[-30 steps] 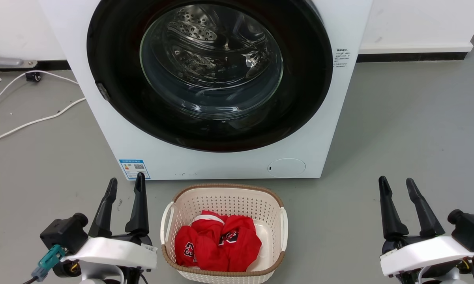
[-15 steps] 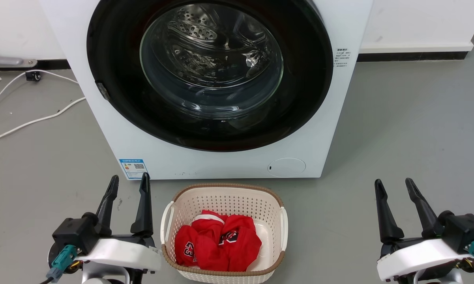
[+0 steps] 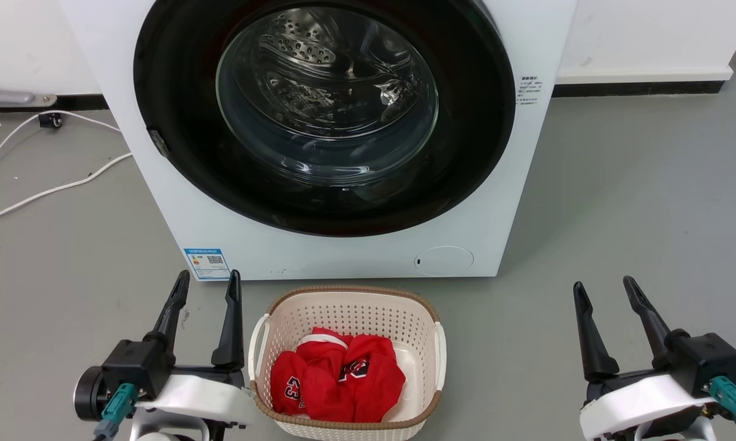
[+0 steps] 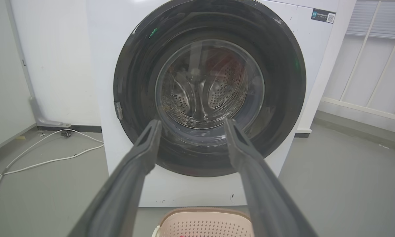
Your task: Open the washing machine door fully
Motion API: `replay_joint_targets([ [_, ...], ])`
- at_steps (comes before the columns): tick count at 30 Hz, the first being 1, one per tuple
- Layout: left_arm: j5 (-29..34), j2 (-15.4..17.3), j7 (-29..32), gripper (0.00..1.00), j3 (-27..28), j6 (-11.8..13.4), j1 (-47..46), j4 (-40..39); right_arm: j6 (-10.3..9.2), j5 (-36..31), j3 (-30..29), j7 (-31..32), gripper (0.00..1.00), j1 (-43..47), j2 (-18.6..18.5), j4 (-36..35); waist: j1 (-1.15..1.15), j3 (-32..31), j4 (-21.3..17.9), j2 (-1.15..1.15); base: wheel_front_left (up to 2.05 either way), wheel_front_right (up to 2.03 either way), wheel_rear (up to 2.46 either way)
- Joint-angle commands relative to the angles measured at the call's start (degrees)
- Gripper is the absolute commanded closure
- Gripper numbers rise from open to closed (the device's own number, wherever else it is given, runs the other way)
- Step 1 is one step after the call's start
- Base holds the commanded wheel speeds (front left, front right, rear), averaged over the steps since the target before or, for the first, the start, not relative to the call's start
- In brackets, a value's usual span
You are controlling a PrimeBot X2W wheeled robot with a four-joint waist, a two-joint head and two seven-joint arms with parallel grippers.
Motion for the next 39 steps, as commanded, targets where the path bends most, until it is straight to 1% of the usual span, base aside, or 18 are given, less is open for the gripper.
replay_joint_targets([
  [1, 1.2, 0.1, -0.5, 0.0, -0.1, 0.1, 0.5, -0.2, -0.03, -1.1, 0.1, -0.4, 0.0, 0.3, 0.2, -0.6, 0.0, 0.0, 0.0, 0.0, 0.0, 0.0, 0.0],
  [18, 6.9, -0.2, -2.2, 0.0, 0.0, 0.2, 1.1, 0.4, -0.02, -5.3, 0.7, -2.2, 0.0, 0.6, 0.4, 0.7, 0.0, -0.3, -0.5, 0.0, 0.0, 0.0, 0.0],
  [28, 6.1, -0.4, -2.1, 0.0, 0.3, 0.3, 1.1, 1.3, -0.02, -3.3, 0.7, -2.4, 0.0, 0.3, 0.3, 1.9, 0.0, -0.4, -0.4, 0.0, 0.0, 0.0, 0.0],
  [29, 6.0, -0.4, -2.1, 0.0, 0.2, 0.3, 1.1, 1.4, -0.02, -3.1, 0.6, -2.4, 0.03, 0.3, 0.3, 2.0, 0.0, -0.4, -0.4, 0.0, 0.0, 0.0, 0.0],
  [30, 5.9, -0.4, -2.1, 0.0, 0.2, 0.3, 1.1, 1.5, -0.02, -2.7, 0.6, -2.4, 0.61, 0.3, 0.3, 2.1, 0.0, -0.4, -0.4, 0.0, 0.0, 0.0, 0.0],
  [31, 5.9, -0.4, -2.1, 0.0, 0.3, 0.3, 1.1, 1.6, -0.02, -2.5, 0.6, -2.5, 0.96, 0.2, 0.3, 2.3, 0.0, -0.4, -0.4, 0.0, 0.0, 0.0, 0.0],
  [32, 5.8, -0.4, -2.1, 0.0, 0.3, 0.3, 1.0, 1.6, -0.02, -2.3, 0.7, -2.4, 1.0, 0.2, 0.3, 2.5, 0.0, -0.3, -0.4, 0.0, 0.0, 0.0, 0.0],
  [36, 5.8, -0.4, -2.1, 0.0, 0.3, 0.2, 0.9, 1.8, -0.02, -1.5, 0.8, -2.3, 1.0, 0.0, 0.3, 2.8, 0.0, -0.3, -0.4, 0.0, 0.0, 0.0, 0.0],
  [38, 5.7, -0.4, -2.1, 0.0, 0.4, 0.3, 0.9, 1.9, -0.02, 1.0, 0.7, -3.0, 1.0, -0.1, 0.3, 2.9, 0.0, -0.3, -0.5, 0.0, 0.0, 0.0, 0.0],
  [39, 5.8, -0.4, -2.1, 0.0, 0.4, 0.3, 1.0, 1.9, -0.02, 4.5, 0.6, -3.6, 1.0, -0.2, 0.3, 3.2, 0.0, -0.3, -0.5, 0.0, 0.0, 0.0, 0.0],
])
